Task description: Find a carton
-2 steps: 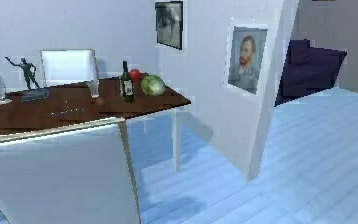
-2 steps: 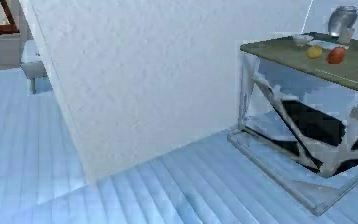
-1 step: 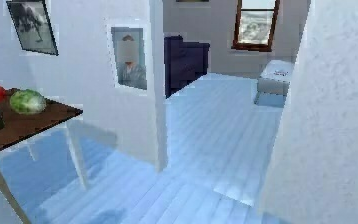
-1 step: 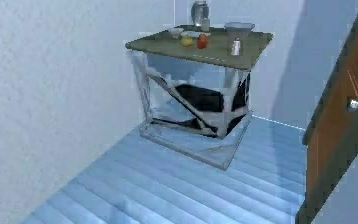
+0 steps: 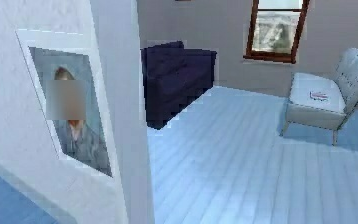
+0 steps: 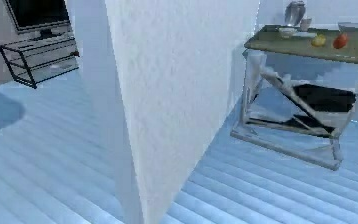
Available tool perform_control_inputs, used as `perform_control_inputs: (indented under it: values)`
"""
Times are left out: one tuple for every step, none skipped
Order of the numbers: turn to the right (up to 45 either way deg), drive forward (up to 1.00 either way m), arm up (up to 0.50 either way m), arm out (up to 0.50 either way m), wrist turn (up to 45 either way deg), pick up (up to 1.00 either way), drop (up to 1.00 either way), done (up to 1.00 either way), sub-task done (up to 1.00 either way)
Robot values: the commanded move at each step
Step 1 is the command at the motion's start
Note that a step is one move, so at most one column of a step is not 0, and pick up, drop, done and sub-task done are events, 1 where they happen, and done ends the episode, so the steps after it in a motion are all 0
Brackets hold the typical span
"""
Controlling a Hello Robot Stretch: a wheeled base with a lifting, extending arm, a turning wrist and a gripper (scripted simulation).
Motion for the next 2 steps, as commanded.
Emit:
perform_control_inputs:
  values:
    - [0.0,0.20,0.00,0.00,0.0,0.00,0.00,0.00,0.00]
    - [27.0,0.00,0.00,0.00,0.0,0.00,0.00,0.00,0.00]
